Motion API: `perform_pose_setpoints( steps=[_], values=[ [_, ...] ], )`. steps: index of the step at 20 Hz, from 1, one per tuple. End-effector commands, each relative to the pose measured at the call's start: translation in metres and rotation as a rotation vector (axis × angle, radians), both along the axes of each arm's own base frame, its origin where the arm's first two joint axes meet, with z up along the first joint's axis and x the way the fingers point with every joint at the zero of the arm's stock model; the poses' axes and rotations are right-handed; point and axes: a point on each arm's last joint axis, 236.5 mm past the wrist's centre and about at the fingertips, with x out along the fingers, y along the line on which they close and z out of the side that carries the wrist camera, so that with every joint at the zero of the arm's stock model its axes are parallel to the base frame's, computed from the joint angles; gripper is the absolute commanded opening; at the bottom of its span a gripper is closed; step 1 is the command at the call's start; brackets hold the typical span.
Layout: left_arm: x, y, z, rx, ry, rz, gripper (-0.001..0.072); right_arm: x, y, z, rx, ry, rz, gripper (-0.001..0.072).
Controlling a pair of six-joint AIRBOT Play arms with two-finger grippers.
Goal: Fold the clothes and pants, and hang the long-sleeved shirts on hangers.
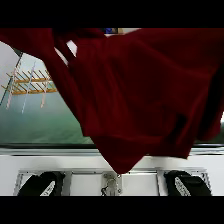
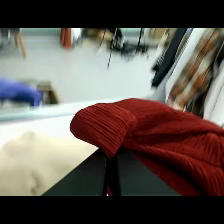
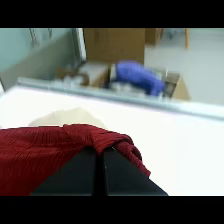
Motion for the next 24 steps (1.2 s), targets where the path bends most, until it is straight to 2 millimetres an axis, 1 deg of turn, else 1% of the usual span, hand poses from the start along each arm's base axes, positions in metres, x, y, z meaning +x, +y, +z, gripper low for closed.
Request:
perform_pose_setpoints(
  steps=[1, 2, 3, 4, 5, 6, 7, 8, 9, 10, 11, 12, 13, 14, 15, 16, 17, 18, 20, 22, 23, 24],
  values=[
    [0.020, -0.014, -0.122, 0.030, 0.371, -0.052, 0.0028, 0.032, -0.007, -0.099, -0.037, 0.341, -0.002, 0.0029],
    [0.021, -0.028, -0.159, 0.020, 0.480, -0.097, 0.0028, 0.044, -0.008, -0.131, -0.036, 0.425, -0.001, 0.0029],
    [0.021, -0.041, -0.191, 0.026, 0.559, -0.141, 0.0028, 0.056, -0.011, -0.162, -0.039, 0.501, -0.004, 0.0029],
    [0.019, -0.054, -0.226, 0.055, 0.633, -0.177, 0.0028, 0.069, -0.017, -0.197, -0.060, 0.572, -0.016, 0.0029],
    [0.016, -0.064, -0.257, 0.092, 0.693, -0.208, 0.0028, 0.084, -0.026, -0.224, -0.086, 0.615, -0.042, 0.0029],
    [0.011, -0.074, -0.289, 0.128, 0.753, -0.239, 0.0028, 0.101, -0.038, -0.247, -0.114, 0.646, -0.083, 0.0030],
    [0.006, -0.082, -0.317, 0.149, 0.809, -0.257, 0.0028, 0.117, -0.048, -0.260, -0.133, 0.650, -0.115, 0.0031],
    [0.002, -0.088, -0.345, 0.166, 0.865, -0.266, 0.0028, 0.135, -0.052, -0.266, -0.125, 0.632, -0.136, 0.0057],
    [0.001, -0.090, -0.368, 0.177, 0.909, -0.266, 0.0030, 0.149, -0.054, -0.269, -0.109, 0.607, -0.150, 0.0281],
    [0.002, -0.091, -0.388, 0.185, 0.951, -0.258, 0.0261, 0.161, -0.055, -0.271, -0.092, 0.586, -0.159, 0.0578],
    [0.006, -0.089, -0.400, 0.185, 0.981, -0.245, 0.0619, 0.166, -0.055, -0.269, -0.092, 0.572, -0.157, 0.0619],
    [0.013, -0.084, -0.406, 0.176, 1.008, -0.227, 0.0688, 0.166, -0.055, -0.264, -0.117, 0.554, -0.146, 0.0603],
    [0.022, -0.078, -0.404, 0.168, 1.019, -0.210, 0.0689, 0.164, -0.055, -0.256, -0.141, 0.532, -0.139, 0.0603],
    [0.033, -0.071, -0.397, 0.153, 1.009, -0.188, 0.0688, 0.159, -0.055, -0.249, -0.161, 0.515, -0.133, 0.0603],
    [0.042, -0.066, -0.388, 0.137, 0.986, -0.170, 0.0689, 0.148, -0.051, -0.245, -0.173, 0.527, -0.113, 0.0601],
    [0.049, -0.061, -0.379, 0.124, 0.958, -0.154, 0.0689, 0.133, -0.045, -0.247, -0.188, 0.563, -0.085, 0.0581],
    [0.053, -0.059, -0.373, 0.113, 0.934, -0.143, 0.0689, 0.115, -0.035, -0.254, -0.206, 0.618, -0.042, 0.0492],
    [0.054, -0.058, -0.369, 0.109, 0.920, -0.139, 0.0689, 0.096, -0.023, -0.263, -0.229, 0.668, 0.006, 0.0463],
    [0.050, -0.062, -0.369, 0.108, 0.932, -0.145, 0.0689, 0.065, 0.006, -0.289, -0.256, 0.740, 0.087, 0.0463],
    [0.045, -0.071, -0.371, 0.124, 0.934, -0.168, 0.0688, 0.037, 0.029, -0.326, -0.272, 0.826, 0.098, 0.0462],
    [0.045, -0.073, -0.373, 0.137, 0.931, -0.171, 0.0689, 0.023, 0.039, -0.350, -0.291, 0.874, 0.084, 0.0462],
    [0.046, -0.071, -0.376, 0.161, 0.932, -0.153, 0.0689, 0.011, 0.047, -0.373, -0.327, 0.911, 0.056, 0.0462]
  ],
)
